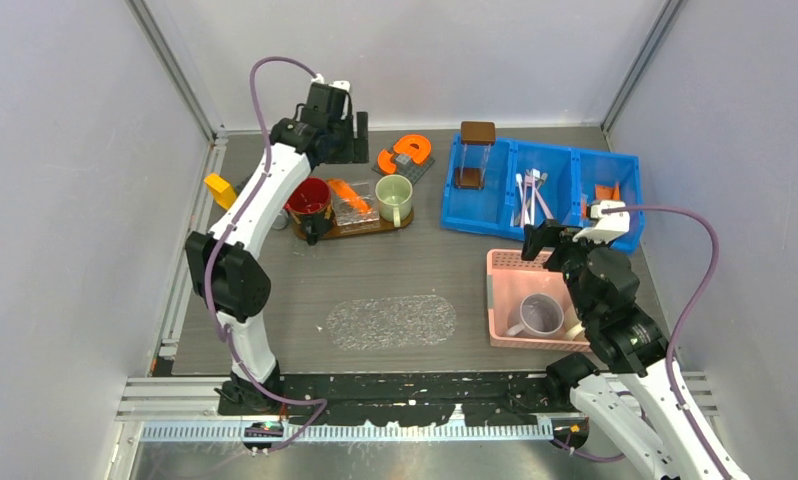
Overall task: Prepare toiletry sets of a toothbrush and toothpaste on the tray
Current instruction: Adjust the toothpaste in the toothpaste holder.
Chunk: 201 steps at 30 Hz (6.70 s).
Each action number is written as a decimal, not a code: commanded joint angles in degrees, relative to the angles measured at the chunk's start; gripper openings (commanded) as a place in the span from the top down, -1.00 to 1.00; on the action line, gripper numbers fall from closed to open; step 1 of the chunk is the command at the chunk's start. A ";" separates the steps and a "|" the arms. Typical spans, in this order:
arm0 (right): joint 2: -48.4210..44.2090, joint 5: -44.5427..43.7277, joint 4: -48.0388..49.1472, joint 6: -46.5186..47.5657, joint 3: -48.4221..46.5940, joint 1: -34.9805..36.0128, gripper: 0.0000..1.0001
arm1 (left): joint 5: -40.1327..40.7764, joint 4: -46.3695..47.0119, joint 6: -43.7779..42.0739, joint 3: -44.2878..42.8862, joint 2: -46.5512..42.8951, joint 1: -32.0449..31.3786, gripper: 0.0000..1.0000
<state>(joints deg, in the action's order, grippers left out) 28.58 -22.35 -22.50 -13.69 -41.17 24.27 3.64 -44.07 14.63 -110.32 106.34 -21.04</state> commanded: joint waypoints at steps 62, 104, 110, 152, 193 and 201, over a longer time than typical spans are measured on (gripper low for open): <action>-5.37 -0.05 1.28 -1.42 -1.28 0.29 -0.86 | 36.00 -11.11 46.22 1.28 7.48 -5.11 0.61; -4.96 -0.56 1.23 -0.98 -1.20 0.32 -0.86 | 33.71 30.69 20.40 27.97 -10.18 -6.17 1.00; -4.52 -0.68 1.23 -0.90 -1.25 0.32 -0.86 | 32.76 36.08 16.62 31.88 -12.59 -6.64 1.00; -3.79 -1.36 0.80 -0.70 -1.23 0.25 -0.86 | 11.92 -14.64 15.51 -9.72 11.68 0.12 -0.13; -4.14 -1.54 0.84 -0.72 -1.22 0.27 -0.86 | 9.54 -18.30 14.99 -12.72 17.28 0.21 0.46; -4.21 -1.59 0.79 -0.72 -1.26 0.30 -0.86 | 10.36 -17.39 14.99 -12.64 15.16 0.21 0.85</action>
<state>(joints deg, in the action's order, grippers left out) 24.38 -23.03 -23.24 -15.14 -41.65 24.32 13.74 -61.80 29.56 -120.73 123.52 -21.08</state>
